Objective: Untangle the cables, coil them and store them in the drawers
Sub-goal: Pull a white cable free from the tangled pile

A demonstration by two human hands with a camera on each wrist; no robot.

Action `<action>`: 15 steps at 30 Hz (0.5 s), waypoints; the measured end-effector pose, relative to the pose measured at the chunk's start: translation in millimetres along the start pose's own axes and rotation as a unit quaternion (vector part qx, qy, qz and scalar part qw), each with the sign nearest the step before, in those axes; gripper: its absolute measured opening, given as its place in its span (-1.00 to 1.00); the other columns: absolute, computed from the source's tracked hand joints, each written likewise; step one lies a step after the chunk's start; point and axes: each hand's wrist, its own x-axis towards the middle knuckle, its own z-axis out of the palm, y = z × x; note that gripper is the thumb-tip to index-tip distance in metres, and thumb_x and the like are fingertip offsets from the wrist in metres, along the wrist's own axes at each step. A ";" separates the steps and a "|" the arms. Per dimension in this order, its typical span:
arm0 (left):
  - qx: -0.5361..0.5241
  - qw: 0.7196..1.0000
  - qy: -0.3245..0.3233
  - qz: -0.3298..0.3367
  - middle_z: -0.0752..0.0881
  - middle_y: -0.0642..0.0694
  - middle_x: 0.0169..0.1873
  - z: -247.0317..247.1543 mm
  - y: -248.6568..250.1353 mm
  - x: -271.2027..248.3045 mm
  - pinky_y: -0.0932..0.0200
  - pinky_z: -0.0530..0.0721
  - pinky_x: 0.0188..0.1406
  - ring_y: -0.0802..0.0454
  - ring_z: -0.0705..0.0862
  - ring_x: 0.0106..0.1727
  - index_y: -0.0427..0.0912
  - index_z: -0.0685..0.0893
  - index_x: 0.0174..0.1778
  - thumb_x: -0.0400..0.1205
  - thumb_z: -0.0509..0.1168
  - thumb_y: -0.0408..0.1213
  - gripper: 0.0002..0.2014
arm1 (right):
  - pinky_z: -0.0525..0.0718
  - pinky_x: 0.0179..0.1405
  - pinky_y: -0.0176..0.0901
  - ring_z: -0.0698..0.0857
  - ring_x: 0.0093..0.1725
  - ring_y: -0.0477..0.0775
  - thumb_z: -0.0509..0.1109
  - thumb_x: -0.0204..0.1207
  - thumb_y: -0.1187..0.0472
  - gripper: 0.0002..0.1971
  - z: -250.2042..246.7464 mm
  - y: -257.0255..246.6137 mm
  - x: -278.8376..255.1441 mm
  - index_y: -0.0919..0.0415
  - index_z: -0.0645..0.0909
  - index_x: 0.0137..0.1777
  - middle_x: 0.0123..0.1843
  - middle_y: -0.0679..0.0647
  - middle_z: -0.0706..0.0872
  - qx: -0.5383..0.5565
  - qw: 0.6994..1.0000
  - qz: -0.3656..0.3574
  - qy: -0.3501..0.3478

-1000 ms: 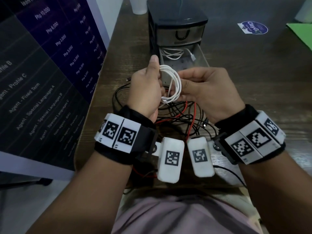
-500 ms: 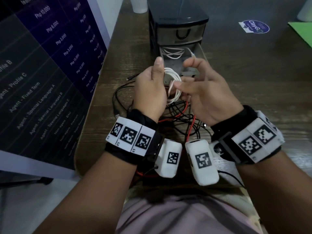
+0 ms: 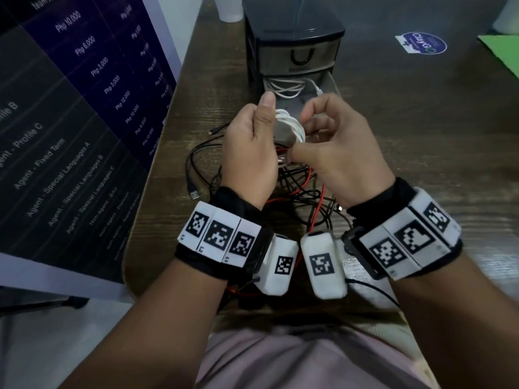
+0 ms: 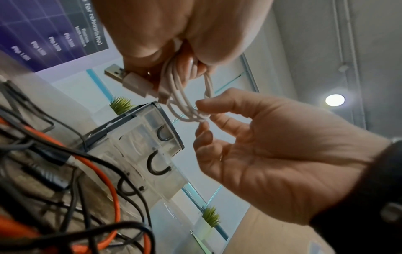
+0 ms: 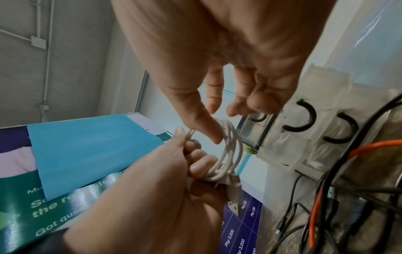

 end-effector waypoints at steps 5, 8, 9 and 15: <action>0.057 0.997 0.017 0.050 0.39 0.10 -0.52 -2.2 0.1 0.1 0.37 0.37 -0.45 0.23 0.39 -0.48 -0.08 0.39 -0.37 0.79 0.14 -0.12 -0.62 | 0.75 -0.30 -0.08 0.69 -0.38 0.15 0.57 0.32 0.44 -0.78 -3.5 1.4 -0.6 0.21 0.68 -0.11 -0.35 0.18 0.70 -0.011 0.999 -0.016 0.028; 0.066 0.996 0.018 0.061 0.38 0.12 -0.52 -2.9 -0.9 0.2 0.41 0.34 -0.45 0.25 0.39 -0.48 -0.03 0.36 -0.40 0.79 0.16 -0.13 -0.61 | 0.78 -0.27 -0.02 0.81 -0.30 0.22 0.61 0.34 0.32 -0.84 -8.2 -0.3 -1.2 0.15 0.75 -0.10 -0.31 0.13 0.81 -0.026 0.999 -0.016 0.017; 0.070 0.995 0.016 0.064 0.38 0.12 -0.52 -3.1 -1.4 0.2 0.41 0.34 -0.46 0.25 0.39 -0.48 -0.02 0.35 -0.41 0.79 0.16 -0.13 -0.61 | 0.76 -0.26 -0.06 0.81 -0.31 0.13 0.61 0.34 0.28 -0.85 -10.5 -1.4 -1.4 0.14 0.77 -0.10 -0.30 0.08 0.83 -0.039 0.999 -0.017 0.011; 0.123 0.989 0.001 0.088 0.39 0.11 -0.54 -4.5 -4.7 -2.4 0.32 0.35 -0.48 0.24 0.44 -0.48 -0.05 0.37 -0.37 0.79 0.16 -0.10 -0.63 | 0.77 -0.22 -0.11 0.80 -0.30 -0.11 0.58 0.21 -0.01 -0.80 -24.5 -10.3 0.5 -0.01 0.81 -0.17 -0.32 -0.06 0.84 -0.151 0.988 -0.002 -0.016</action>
